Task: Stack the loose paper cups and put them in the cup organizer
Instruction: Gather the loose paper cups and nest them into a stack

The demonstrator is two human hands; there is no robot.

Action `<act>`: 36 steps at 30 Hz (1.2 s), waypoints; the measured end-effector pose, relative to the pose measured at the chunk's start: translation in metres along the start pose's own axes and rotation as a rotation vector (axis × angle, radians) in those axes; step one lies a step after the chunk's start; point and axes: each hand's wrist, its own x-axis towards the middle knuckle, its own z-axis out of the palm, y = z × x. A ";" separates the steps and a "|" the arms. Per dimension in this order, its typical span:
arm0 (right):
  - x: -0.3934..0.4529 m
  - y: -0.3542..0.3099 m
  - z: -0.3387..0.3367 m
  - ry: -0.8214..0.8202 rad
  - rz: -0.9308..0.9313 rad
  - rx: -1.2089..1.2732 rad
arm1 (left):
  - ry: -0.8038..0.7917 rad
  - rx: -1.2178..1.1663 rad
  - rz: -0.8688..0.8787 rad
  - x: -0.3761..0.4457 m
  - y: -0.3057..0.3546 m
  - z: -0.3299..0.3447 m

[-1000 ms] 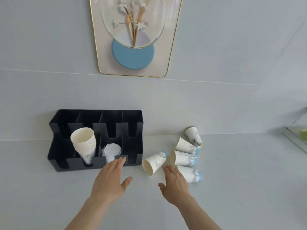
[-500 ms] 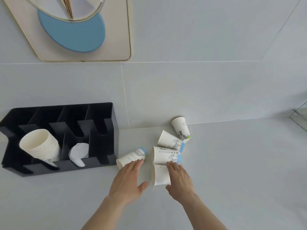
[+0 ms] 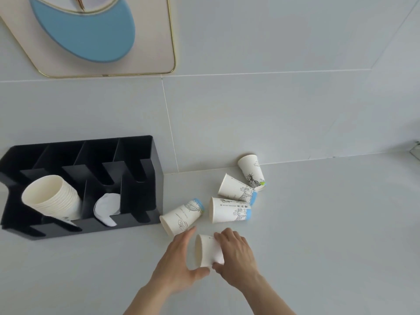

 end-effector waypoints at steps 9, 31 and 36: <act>0.018 -0.039 0.009 -0.066 0.027 0.689 | 0.235 -0.246 -0.030 -0.004 -0.024 -0.028; 0.087 0.008 -0.007 0.200 -0.082 -0.161 | 0.387 -0.141 -0.109 -0.044 -0.042 -0.009; 0.072 0.004 -0.024 0.296 -0.037 -0.035 | 0.379 -0.157 -0.125 -0.044 -0.043 -0.010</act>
